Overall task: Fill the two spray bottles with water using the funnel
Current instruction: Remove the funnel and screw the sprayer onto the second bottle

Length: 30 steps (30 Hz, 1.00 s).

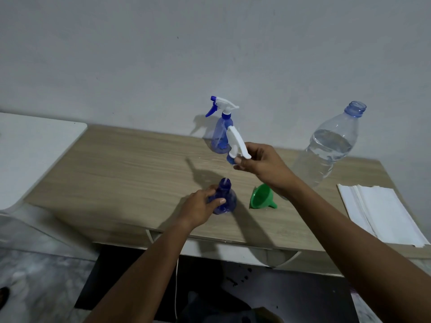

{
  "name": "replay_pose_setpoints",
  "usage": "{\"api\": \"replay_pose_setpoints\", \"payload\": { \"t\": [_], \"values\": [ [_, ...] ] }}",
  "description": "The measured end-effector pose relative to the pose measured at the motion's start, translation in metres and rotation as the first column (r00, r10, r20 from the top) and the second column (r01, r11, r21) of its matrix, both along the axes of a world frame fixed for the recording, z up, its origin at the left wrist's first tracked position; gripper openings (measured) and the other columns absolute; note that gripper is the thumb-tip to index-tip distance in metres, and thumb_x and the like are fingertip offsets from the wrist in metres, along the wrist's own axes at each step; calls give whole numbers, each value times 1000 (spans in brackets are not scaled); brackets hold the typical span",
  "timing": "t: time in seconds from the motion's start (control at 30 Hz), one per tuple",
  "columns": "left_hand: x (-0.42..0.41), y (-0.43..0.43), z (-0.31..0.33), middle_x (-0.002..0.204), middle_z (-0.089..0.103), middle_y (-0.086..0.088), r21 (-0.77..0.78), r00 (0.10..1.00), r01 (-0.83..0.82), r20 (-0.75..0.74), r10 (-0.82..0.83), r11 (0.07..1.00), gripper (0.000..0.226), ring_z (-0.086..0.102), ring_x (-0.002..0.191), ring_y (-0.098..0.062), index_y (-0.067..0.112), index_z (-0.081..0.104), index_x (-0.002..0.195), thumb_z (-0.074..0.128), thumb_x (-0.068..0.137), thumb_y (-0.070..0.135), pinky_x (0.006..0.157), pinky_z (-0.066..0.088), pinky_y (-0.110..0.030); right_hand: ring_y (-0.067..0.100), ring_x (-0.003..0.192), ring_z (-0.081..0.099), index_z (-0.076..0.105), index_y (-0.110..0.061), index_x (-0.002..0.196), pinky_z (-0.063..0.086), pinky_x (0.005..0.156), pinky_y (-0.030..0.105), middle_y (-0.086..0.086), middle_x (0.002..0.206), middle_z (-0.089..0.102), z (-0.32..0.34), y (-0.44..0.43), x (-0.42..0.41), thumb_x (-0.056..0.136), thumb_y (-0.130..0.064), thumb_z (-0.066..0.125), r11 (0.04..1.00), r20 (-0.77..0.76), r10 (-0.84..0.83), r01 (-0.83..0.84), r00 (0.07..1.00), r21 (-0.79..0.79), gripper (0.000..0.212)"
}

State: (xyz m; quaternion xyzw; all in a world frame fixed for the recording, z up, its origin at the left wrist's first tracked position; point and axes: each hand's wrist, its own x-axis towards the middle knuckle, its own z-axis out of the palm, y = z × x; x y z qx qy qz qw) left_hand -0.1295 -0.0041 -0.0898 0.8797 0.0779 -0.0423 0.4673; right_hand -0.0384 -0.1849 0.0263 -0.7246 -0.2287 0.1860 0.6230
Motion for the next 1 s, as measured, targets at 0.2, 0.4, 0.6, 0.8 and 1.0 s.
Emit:
{"api": "replay_pose_setpoints", "payload": {
  "t": [0.2,0.4,0.6,0.8,1.0],
  "values": [
    [0,-1,0,115,76,6,-6,1000,3,0,-3,1000,32,68,106,-17,33,67,129,66,98,37,85,50,-28,14,105,66,69,-6,121,49,101,34,19,122,71,-49,-1,-4,98,0,61,994,-44,64,-68,997,-90,25],
    [-1,-2,1,92,69,13,-2,1000,0,14,0,1000,26,63,87,-9,30,69,123,66,98,35,65,40,-5,28,121,64,64,-8,129,49,105,34,11,124,71,-68,-2,-6,100,-5,59,986,-15,106,-107,994,-128,29],
    [0,-1,0,85,68,19,-2,1000,5,8,-5,1000,24,61,76,4,32,69,122,66,98,35,63,39,-5,8,99,66,68,-15,123,50,90,25,2,110,74,-65,-1,-3,100,-10,60,962,130,148,-112,980,-250,25],
    [1,0,-1,87,72,12,-4,1000,0,-1,0,1000,19,64,80,3,34,70,116,67,97,35,68,44,-14,5,99,66,69,-24,119,52,90,24,-15,105,72,-62,0,3,96,-9,65,920,209,221,-132,953,-368,28],
    [0,-1,2,75,64,21,30,1000,-1,2,1,1000,17,60,72,7,34,69,114,66,98,34,61,37,-8,12,97,68,68,-32,110,57,90,38,-12,101,71,-60,3,6,92,-13,69,893,231,255,-136,939,-430,26]
  ]
}}
